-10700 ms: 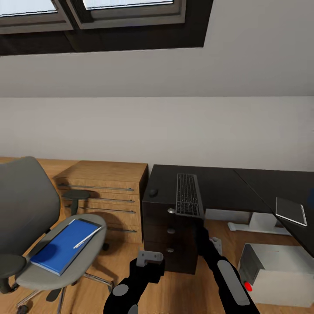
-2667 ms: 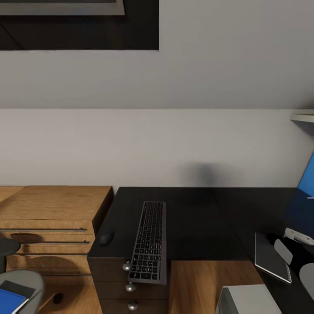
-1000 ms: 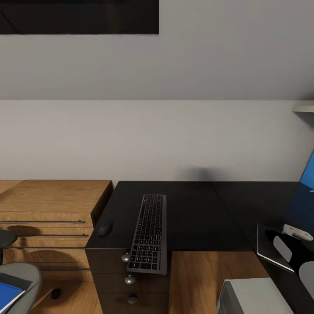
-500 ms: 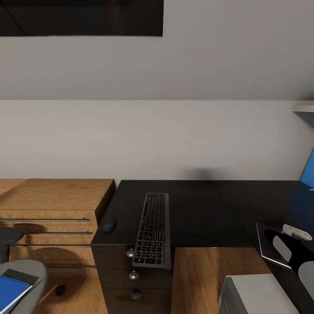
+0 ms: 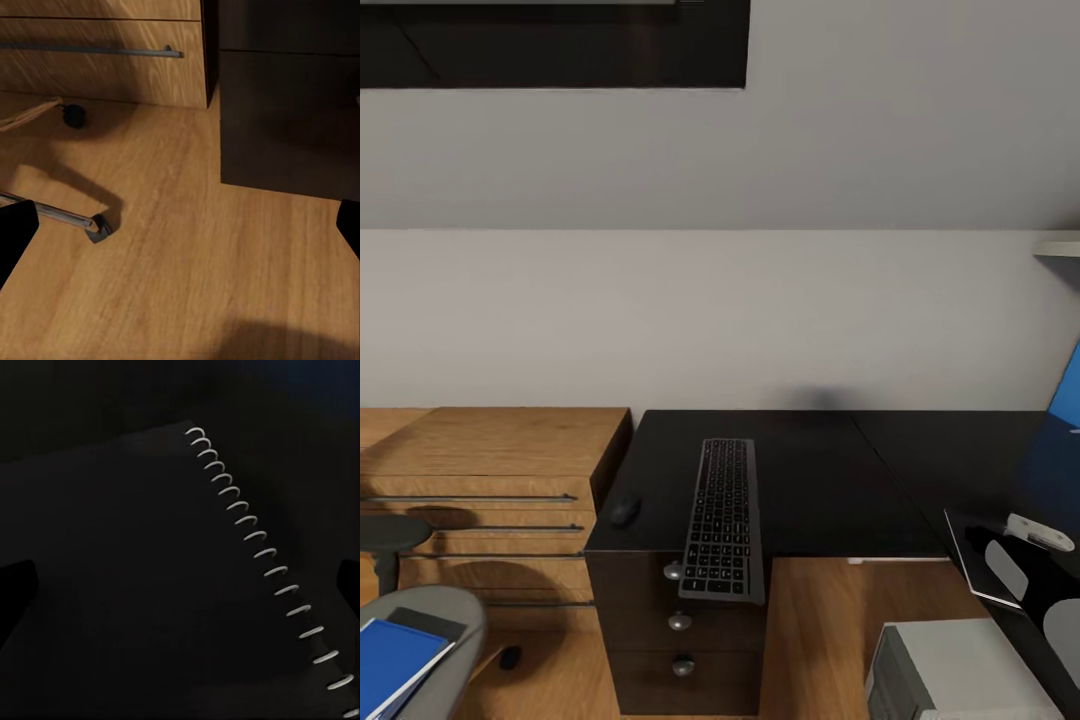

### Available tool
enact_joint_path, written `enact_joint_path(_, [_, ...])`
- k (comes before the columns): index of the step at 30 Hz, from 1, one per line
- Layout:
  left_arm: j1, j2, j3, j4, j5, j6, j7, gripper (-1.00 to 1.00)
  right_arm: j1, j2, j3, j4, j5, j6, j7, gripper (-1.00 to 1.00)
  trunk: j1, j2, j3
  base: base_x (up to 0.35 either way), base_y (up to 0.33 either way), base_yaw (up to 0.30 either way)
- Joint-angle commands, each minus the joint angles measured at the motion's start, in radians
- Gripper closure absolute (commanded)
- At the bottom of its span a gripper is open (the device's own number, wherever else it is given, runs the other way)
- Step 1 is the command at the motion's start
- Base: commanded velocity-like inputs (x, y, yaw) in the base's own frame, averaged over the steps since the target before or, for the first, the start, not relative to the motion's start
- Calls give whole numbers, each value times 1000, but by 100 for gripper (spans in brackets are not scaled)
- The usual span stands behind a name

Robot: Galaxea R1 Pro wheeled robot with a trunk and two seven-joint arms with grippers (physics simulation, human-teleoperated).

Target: In the bedroom, organize the workspace by keeping the computer under the desk, ensuring the monitor is on the desk, placing the keyboard on the desk next to the monitor, placing the mouse on the desk next to the keyboard, moving the folder from the swivel chair onto the desk next to the mouse, stacking the notebook on top of the folder with the pen on top of the notebook, and positioning the swivel chair next to the desk.

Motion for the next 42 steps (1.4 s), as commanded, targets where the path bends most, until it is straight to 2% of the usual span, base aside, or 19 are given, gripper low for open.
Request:
enact_joint_path(1, [-1,0,-9,0,5,-2,5,-100,1,0,2,41,-16,6,-4,-100,0,-1,-1,-15,16,0])
enact_joint_path(27, [-1,-1,-10,0,4,-2,5,-100,1,1,2,40,-16,6,-4,-100,0,-1,-1,-2,72,0])
enact_joint_path(42, [-1,-2,-10,0,4,-2,5,-100,1,2,4,40,-16,4,-4,-100,0,-1,-1,0,6,0])
